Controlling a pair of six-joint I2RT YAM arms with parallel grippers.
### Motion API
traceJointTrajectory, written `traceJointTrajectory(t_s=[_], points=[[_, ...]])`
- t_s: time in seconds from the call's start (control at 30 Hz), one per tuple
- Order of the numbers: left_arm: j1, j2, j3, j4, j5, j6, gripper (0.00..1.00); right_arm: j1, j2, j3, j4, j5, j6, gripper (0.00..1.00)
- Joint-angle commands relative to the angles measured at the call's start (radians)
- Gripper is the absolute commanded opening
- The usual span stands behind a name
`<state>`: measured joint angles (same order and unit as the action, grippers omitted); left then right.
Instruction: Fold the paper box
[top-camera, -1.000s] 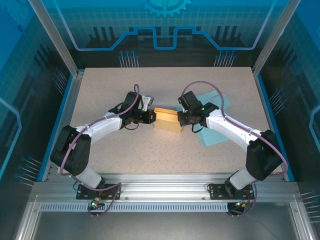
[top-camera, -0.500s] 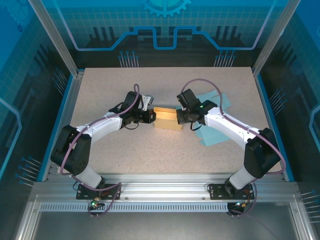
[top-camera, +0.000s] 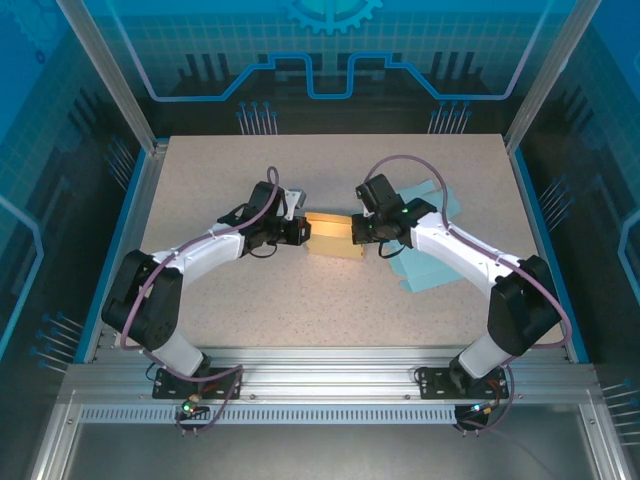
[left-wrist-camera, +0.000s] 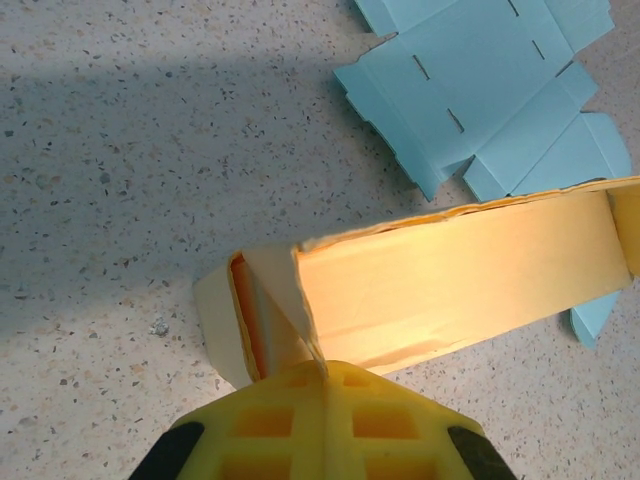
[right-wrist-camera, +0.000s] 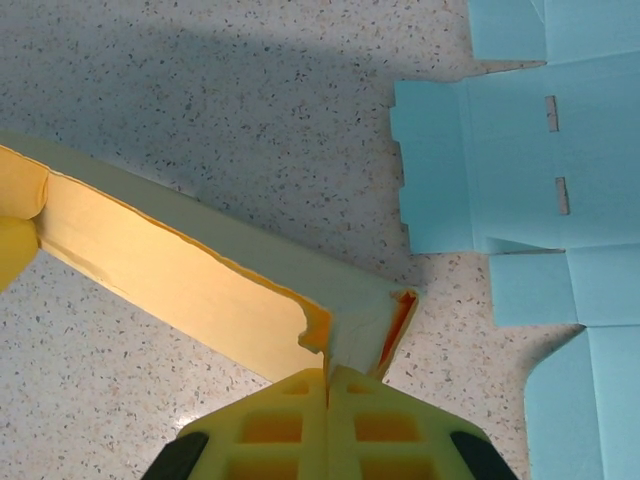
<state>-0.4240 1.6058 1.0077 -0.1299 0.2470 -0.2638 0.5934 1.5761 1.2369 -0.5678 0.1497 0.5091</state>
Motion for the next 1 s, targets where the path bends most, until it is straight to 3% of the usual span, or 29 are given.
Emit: traceJointTrajectory(t_s=[0.0,0.5,0.7,0.8,0.97], points=[[-0.027,0.04,0.003,-0.06,0.005,-0.003,0.0,0.013,0.013,0.009,0.042,-0.066,0.009,0.0],[-0.027,0.008,-0.001,-0.06,-0.018,-0.02,0.0,0.006,0.001,-0.059,0.029,0.043,-0.013,0.0],[-0.026,-0.026,-0.012,-0.053,-0.026,-0.026,0.33,0.003,-0.005,-0.062,0.03,0.052,-0.013,0.0],[-0.027,-0.043,-0.013,-0.054,-0.038,-0.027,0.36,0.001,-0.005,-0.064,0.033,0.052,-0.014,0.0],[-0.027,-0.072,-0.006,-0.076,-0.079,-0.026,0.51,0.0,-0.002,-0.067,0.036,0.048,-0.013,0.0]])
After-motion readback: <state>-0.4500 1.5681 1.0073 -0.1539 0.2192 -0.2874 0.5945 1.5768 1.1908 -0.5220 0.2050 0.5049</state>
